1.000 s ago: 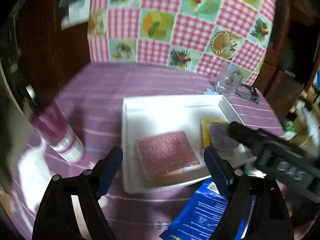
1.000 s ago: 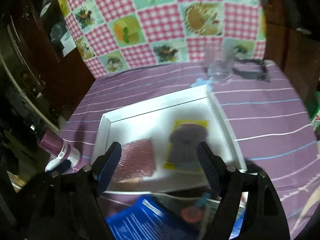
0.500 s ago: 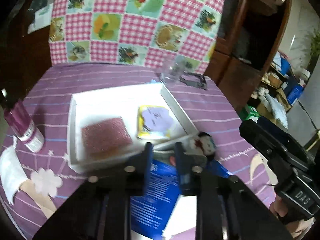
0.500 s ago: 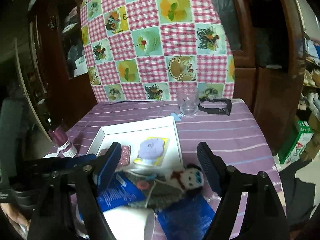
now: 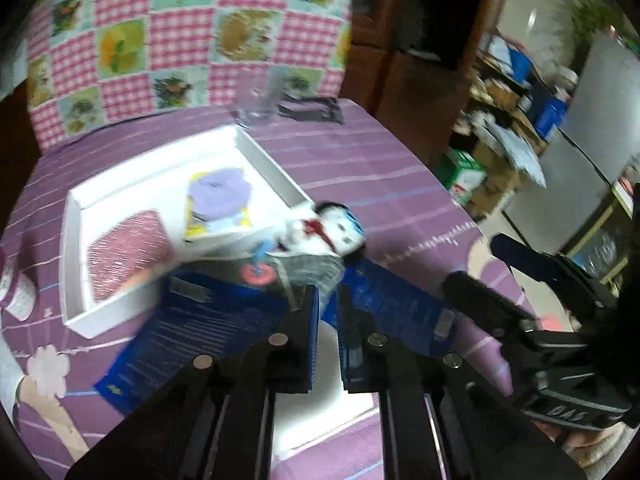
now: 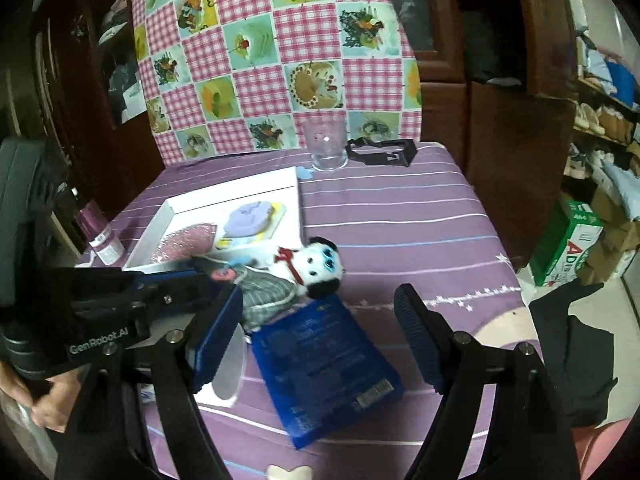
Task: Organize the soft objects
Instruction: 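Withdraw both tools from the box toward the blue packets beside it, then grasp the blue cat-print packet with the right tool and lift it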
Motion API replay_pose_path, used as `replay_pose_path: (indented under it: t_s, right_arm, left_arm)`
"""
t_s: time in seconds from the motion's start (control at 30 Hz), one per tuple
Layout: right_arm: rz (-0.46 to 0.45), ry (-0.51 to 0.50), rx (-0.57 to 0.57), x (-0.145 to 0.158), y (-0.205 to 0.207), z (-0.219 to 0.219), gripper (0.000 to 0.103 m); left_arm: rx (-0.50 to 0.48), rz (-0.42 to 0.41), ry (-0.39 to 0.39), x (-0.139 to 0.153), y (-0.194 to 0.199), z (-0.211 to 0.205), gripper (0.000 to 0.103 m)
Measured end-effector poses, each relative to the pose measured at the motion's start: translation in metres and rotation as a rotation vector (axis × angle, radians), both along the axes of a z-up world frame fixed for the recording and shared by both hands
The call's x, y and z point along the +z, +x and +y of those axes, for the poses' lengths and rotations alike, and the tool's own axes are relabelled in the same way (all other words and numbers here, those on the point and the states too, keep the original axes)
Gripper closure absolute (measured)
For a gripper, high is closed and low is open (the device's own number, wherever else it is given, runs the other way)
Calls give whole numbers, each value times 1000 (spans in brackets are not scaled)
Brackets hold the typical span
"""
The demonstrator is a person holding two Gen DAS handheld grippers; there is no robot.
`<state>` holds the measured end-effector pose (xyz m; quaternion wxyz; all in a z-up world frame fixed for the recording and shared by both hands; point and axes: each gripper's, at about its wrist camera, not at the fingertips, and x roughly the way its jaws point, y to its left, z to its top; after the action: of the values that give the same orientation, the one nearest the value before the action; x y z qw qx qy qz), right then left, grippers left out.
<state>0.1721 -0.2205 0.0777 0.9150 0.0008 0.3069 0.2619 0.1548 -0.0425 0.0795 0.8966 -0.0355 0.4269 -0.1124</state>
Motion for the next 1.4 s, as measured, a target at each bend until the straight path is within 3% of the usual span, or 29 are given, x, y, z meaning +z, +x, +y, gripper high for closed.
replay_pose_path:
  t_s: [0.1, 0.23, 0.43, 0.6, 0.63, 0.67, 0.73, 0.8, 0.9, 1.2, 1.4]
  right_arm:
    - [48, 12, 41, -17, 2, -4, 24]
    - [75, -81, 61, -35, 7, 0, 24]
    - [135, -106, 118, -47, 16, 7, 24]
    - [206, -161, 97, -63, 30, 12, 24]
    - [180, -180, 92, -64, 30, 15, 22]
    - [179, -217, 104, -66, 32, 22, 15]
    - [177, -251, 131, -69, 30, 30, 6]
    - [171, -301, 155, -72, 25, 39, 0]
    - [164, -312, 181, -72, 18, 43, 0]
    - [178, -309, 136, -71, 9, 42, 0]
    - [202, -331, 161, -70, -3, 51, 0]
  left_arm:
    - [-36, 21, 31, -8, 0, -10, 95]
    - [-72, 13, 99, -15, 0, -22, 95]
    - [-90, 5, 105, -12, -1, -19, 95]
    - [-118, -44, 127, -2, -8, -21, 95]
    - [-117, -55, 139, 1, -8, -20, 95]
    - [-112, -65, 139, 4, -8, -17, 93]
    - [-98, -62, 114, 9, -6, -8, 78]
    - [-69, -57, 92, 12, -3, 3, 53]
    - [-36, -50, 82, 15, 1, 15, 52]
    - [13, 86, 83, -2, 16, 31, 52]
    - [24, 93, 113, -5, 16, 32, 52]
